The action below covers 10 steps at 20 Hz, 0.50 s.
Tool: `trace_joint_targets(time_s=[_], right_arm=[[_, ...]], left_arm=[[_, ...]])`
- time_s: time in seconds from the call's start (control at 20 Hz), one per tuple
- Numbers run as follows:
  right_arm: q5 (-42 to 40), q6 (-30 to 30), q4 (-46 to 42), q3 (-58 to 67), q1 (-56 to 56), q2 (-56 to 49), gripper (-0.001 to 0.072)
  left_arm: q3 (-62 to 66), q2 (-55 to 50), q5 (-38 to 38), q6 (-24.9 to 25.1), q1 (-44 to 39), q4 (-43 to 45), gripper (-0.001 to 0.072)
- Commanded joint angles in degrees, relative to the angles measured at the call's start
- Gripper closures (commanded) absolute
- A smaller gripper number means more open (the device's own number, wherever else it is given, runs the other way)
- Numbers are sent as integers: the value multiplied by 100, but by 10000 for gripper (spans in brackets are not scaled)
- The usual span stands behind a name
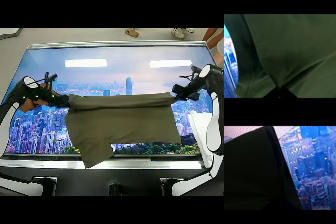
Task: Fold the shirts.
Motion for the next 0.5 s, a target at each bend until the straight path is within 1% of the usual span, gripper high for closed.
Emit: trace_joint_targets(time_s=[0.0, 0.15, 0.2, 0.25, 0.3, 0.35, 0.4, 0.45], right_arm=[[817, -92, -74, -4, -4, -184, 665], [922, -72, 61, -4, -4, -291, 665], [925, -37, 107, -4, -4, -293, 618], [984, -24, 153, 2, -4, -286, 434], [1134, -52, 203, 2, -9, -262, 274], [1362, -304, 103, 2, -22, -192, 219], [1497, -280, 76, 2, -122, -87, 206], [1615, -210, 131, 2, -267, 20, 206]], left_arm=[[-365, -24, -909, -52, 15, 55, 678], [-586, -42, -852, -52, 15, 50, 677], [-588, -42, -848, -48, 17, 50, 667], [-568, -39, -863, -50, 28, 50, 538], [-516, -37, -997, -107, 59, 46, 360], [-448, -26, -1152, -177, 98, 44, 256], [-378, 15, -1314, -181, 142, 48, 232], [-378, 101, -1399, -184, 186, 46, 232]])
